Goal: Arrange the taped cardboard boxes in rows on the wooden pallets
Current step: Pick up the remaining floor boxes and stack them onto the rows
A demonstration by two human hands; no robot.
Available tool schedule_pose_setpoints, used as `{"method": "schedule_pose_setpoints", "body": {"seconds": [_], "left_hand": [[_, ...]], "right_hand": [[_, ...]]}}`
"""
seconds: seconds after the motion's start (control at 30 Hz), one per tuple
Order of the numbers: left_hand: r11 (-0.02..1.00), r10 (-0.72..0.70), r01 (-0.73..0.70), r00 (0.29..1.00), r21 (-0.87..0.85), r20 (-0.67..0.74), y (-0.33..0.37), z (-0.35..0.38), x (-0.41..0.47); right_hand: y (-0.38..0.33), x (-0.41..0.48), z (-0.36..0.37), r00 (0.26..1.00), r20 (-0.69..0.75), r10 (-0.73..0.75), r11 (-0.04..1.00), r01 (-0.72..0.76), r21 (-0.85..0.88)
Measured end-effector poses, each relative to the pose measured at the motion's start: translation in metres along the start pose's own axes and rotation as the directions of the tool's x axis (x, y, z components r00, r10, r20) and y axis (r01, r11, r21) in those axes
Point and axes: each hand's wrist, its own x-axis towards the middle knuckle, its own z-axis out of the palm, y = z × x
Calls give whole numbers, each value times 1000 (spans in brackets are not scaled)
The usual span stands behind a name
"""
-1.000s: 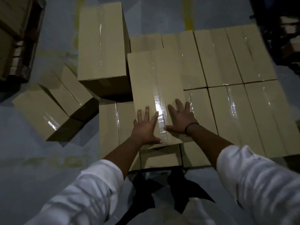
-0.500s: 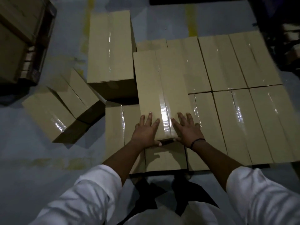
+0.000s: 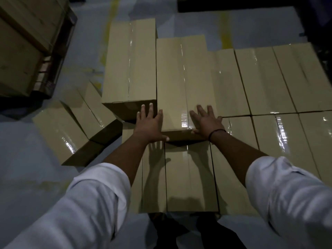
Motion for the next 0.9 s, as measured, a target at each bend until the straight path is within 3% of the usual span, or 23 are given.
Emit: {"method": "schedule_pose_setpoints", "body": {"seconds": [0.27,0.4,0.63,0.9], "left_hand": [[996,27,-28,1000,84,8,-13,-6,57],[997,51,-48,997,57,-56,-15,0,71],[992,-17,47,969,115,-245,-9,0,79],[976,-78,133,954,174,-289,7,-19,76]], "right_hand": [[11,57,-26,999,-29,-19,1000,19,11],[18,77,-32,999,-42,-35,999,36,30],[27,96,-45,998,-40,-56,998,57,22],[31,112,-56,997,-33,-74,997,74,3]]}}
